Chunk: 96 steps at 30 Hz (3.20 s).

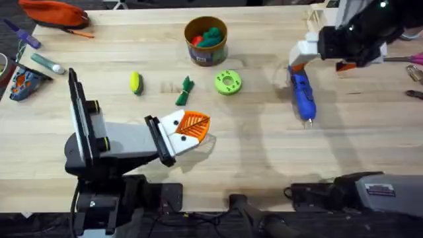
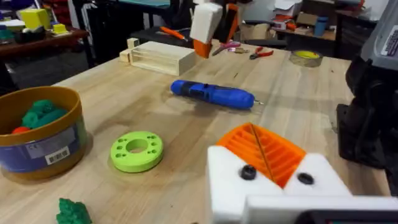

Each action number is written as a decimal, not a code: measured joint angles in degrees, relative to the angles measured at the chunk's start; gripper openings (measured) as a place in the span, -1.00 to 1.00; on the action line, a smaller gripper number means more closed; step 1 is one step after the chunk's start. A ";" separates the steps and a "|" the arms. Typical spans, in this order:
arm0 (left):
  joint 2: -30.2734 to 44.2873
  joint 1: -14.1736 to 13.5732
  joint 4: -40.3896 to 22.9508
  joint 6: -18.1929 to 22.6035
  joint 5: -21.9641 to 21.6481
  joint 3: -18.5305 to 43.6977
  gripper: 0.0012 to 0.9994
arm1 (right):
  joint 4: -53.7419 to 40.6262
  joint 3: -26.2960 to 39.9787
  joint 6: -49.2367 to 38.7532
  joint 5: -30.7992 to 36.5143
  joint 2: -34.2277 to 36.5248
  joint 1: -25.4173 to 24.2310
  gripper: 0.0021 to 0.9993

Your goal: Pick up the gripper from the table and insert it into the empty holder that is missing its gripper. Then pick up a screw, insert it into the mounting hole, and use the screwdriver to tighten it. Finally, clean up the table by picking up the vegetable and placing it into the bucket.

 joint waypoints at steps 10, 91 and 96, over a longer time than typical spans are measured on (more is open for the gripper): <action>0.00 0.00 0.00 0.00 0.00 0.00 -0.99 | 4.25 -0.22 -6.85 0.04 5.61 -1.48 0.98; 0.00 0.00 0.00 0.00 0.00 0.00 -0.99 | 8.92 -0.37 -11.95 -3.67 24.35 -5.20 -0.29; 0.00 0.00 0.00 0.00 0.00 0.00 -0.99 | 9.21 -0.39 -12.31 -3.45 24.43 -5.20 -0.83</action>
